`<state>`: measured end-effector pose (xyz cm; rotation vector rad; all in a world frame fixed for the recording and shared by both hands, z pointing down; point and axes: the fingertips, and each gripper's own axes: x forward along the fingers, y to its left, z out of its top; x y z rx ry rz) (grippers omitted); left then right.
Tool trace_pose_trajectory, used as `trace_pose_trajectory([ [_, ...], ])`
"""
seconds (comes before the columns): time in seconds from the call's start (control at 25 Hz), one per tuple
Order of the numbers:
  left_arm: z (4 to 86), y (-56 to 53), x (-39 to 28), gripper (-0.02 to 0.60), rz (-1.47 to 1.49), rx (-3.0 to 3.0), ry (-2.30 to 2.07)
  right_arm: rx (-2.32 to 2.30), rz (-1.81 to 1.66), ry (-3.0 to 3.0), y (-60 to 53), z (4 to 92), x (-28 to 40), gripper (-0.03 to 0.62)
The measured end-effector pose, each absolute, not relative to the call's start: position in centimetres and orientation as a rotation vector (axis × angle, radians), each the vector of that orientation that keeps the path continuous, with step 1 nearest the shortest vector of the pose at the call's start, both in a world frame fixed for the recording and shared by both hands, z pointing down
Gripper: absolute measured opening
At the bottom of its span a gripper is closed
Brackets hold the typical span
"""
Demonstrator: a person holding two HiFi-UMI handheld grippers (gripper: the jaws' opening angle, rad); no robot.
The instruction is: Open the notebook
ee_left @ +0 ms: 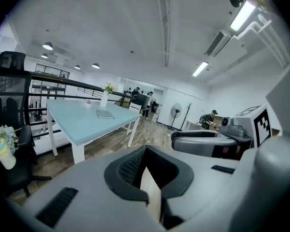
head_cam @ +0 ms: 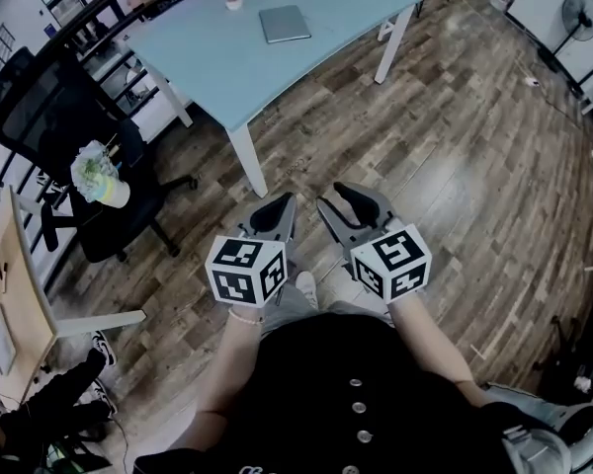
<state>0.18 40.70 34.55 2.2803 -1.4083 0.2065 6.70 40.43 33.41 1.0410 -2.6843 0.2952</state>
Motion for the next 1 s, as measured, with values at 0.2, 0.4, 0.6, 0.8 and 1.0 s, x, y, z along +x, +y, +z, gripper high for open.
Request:
trace_pose_trajectory([
  [0.2, 33.6, 38.4, -1.2, 0.017, 0.198, 2.318, -1.414, 1.064, 0.285, -2.689, 38.8, 33.0, 5.5, 0.146],
  [0.4, 33.3, 37.7, -1.9, 0.017, 0.181, 2.323, -1.410, 1.086, 0.269, -2.709, 38.0, 32.4, 5.2, 0.142],
  [0.6, 34.2, 37.6, -2.7, 0.017, 0.179, 2.307, -1.392, 1.091, 0.298, -2.723, 37.5, 32.5, 4.6, 0.129],
  [0.8, 34.7, 37.4, -3.0, 0.017, 0.189, 2.297, -1.380, 1.088, 0.312, -2.722, 37.0, 32.7, 4.3, 0.121],
  [1.0, 35.1, 36.3, -3.2, 0.017, 0.187, 2.280, -1.378, 1.082, 0.311, -2.720, 35.4, 32.7, 4.1, 0.112],
])
